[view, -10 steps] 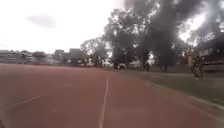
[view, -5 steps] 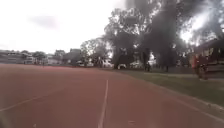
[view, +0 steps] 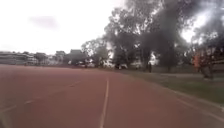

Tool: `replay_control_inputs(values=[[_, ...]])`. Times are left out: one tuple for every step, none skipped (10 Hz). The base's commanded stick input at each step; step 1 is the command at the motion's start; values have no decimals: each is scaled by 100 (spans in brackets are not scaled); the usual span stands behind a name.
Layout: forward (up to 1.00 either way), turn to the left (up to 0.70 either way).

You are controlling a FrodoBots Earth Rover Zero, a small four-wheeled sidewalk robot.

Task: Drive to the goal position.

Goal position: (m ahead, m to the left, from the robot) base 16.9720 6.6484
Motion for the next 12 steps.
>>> replay_control_inputs(values=[[70,0],[70,0],[70,0],[70,0],[70,0],[70,0],[70,0],[70,0],[70,0],[70,0],[70,0],[70,0]])
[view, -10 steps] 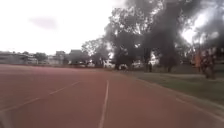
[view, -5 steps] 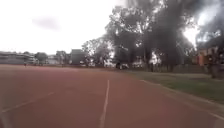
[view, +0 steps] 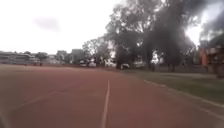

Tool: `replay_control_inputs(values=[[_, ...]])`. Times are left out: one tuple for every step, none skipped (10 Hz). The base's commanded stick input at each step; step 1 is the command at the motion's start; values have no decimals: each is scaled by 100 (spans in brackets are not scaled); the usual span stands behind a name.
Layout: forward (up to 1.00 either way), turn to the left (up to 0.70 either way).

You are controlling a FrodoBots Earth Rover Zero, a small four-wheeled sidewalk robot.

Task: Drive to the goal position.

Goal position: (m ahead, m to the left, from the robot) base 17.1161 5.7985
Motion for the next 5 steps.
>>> replay_control_inputs(values=[[70,0],[70,0],[70,0],[70,0],[70,0]])
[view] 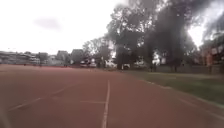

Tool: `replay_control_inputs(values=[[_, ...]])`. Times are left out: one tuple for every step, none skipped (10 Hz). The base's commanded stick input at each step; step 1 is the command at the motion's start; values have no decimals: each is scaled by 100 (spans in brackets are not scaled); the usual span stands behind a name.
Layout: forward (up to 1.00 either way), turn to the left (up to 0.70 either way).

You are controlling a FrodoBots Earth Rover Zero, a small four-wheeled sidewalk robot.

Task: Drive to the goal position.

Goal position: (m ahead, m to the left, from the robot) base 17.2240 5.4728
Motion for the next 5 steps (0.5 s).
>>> replay_control_inputs(values=[[70,0],[70,0],[70,0],[70,0],[70,0]])
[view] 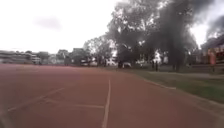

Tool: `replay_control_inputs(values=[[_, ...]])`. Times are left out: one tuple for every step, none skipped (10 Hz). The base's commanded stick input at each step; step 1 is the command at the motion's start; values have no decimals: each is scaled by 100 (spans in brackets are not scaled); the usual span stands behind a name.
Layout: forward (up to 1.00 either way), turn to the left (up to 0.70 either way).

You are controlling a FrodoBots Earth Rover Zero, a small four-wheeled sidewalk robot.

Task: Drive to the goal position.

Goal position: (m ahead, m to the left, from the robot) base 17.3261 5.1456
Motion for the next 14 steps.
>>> replay_control_inputs(values=[[70,0],[70,0],[70,0],[70,0],[70,0],[70,0],[70,0],[70,0],[70,0],[70,0],[70,0],[70,0],[70,0],[70,0]])
